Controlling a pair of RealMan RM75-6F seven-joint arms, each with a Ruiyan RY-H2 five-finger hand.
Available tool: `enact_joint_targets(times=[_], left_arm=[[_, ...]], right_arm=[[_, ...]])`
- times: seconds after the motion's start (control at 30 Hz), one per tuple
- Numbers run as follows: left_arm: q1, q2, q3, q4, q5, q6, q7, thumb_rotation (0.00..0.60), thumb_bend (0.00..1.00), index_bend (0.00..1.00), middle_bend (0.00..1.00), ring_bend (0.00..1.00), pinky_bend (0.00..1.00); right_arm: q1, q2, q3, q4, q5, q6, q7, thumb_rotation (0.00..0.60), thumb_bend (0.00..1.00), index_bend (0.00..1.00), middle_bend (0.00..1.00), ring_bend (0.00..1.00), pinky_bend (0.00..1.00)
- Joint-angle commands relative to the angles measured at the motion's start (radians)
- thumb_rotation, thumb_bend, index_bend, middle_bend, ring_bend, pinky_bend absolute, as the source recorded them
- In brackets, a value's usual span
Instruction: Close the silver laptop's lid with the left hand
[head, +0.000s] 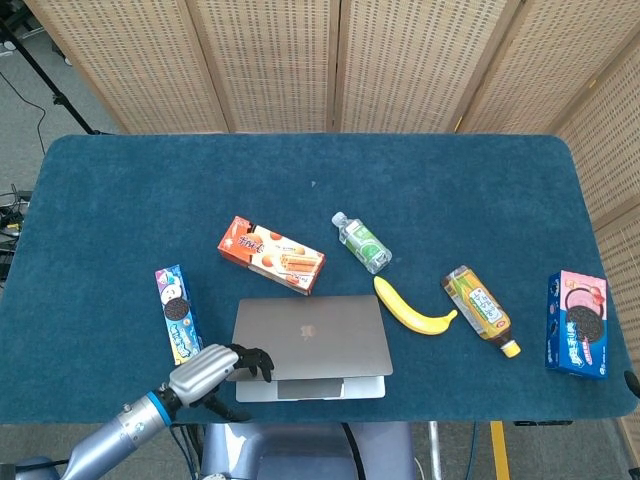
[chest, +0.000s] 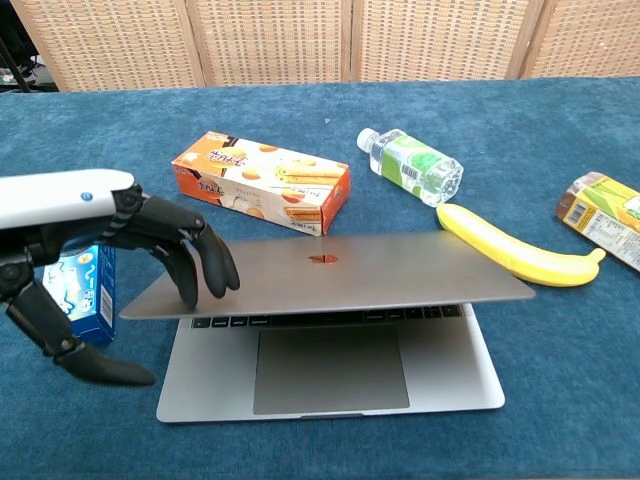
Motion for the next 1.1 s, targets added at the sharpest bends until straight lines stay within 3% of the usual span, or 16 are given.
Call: enact_joint_targets(times=[0.03, 0.73, 1.1], left_arm=[[0.004, -0.005, 0.009, 0.005, 0.005, -0.002, -0.001, 0.6, 0.14, 0.43, 0.35, 0.39, 0.3], [0.012, -0.049, 0.051, 0.064, -0.021, -0.052, 0.013, 0.6, 0.14, 0.43, 0.35, 0.4, 0.3], [0.019, -0.089, 0.073, 0.148, -0.035, -0.085, -0.044, 0.6, 0.14, 0.43, 0.35, 0.4, 0.3]], right_arm=[[0.001, -0.001, 0.001, 0.002, 0.003, -0.003, 0.001, 0.6, 0.24, 0.06, 0.0, 0.0, 0.0], [0.007, -0.007, 0.002, 0.023, 0.028, -0.035, 0.009, 0.6, 0.24, 0.06, 0.0, 0.0, 0.0], [0.017, -0.018, 0.002, 0.052, 0.063, -0.084, 0.018, 0.6, 0.24, 0.06, 0.0, 0.0, 0.0]])
